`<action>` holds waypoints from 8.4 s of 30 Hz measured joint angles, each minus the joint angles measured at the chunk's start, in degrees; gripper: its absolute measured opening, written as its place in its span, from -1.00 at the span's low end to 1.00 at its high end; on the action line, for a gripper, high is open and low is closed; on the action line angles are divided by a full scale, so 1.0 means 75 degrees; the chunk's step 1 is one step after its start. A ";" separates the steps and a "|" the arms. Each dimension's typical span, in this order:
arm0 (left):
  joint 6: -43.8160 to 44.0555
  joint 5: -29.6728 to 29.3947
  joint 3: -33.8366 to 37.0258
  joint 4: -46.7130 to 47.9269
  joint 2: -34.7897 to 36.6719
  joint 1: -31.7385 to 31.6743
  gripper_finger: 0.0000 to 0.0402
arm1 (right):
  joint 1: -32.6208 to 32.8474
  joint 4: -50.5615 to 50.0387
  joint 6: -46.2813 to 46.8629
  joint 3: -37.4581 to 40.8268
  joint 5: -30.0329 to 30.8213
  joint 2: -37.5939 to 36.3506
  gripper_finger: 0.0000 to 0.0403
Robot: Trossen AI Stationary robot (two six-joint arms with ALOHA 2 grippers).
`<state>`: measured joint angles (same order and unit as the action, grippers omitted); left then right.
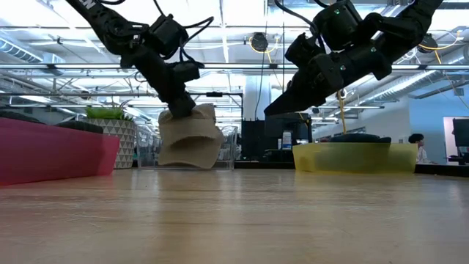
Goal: Pick & Place hat
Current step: Put the brown cap into the transparent bin, then put the black cap into the red bin
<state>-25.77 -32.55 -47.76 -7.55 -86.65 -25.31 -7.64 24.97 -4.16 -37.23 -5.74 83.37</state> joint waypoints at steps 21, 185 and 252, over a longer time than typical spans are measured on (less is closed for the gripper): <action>-0.0902 0.0950 0.0010 0.1197 -0.0064 0.0422 -0.85 | -0.0003 0.0000 0.0003 0.0000 -0.0006 0.0000 -1.00; 0.3282 0.1582 -0.0049 0.0083 -0.0321 -0.0697 -0.46 | 0.0022 -0.0144 0.0294 0.0003 -0.0034 -0.0331 -0.98; 0.2548 0.8057 -0.0054 -0.0811 0.3069 0.1584 -0.46 | 0.6339 -0.1827 0.9124 -0.0455 0.2386 -0.0839 -0.84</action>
<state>-6.66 27.87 -48.16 -13.63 -63.64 -13.43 39.90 11.27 64.27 -40.64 12.16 77.08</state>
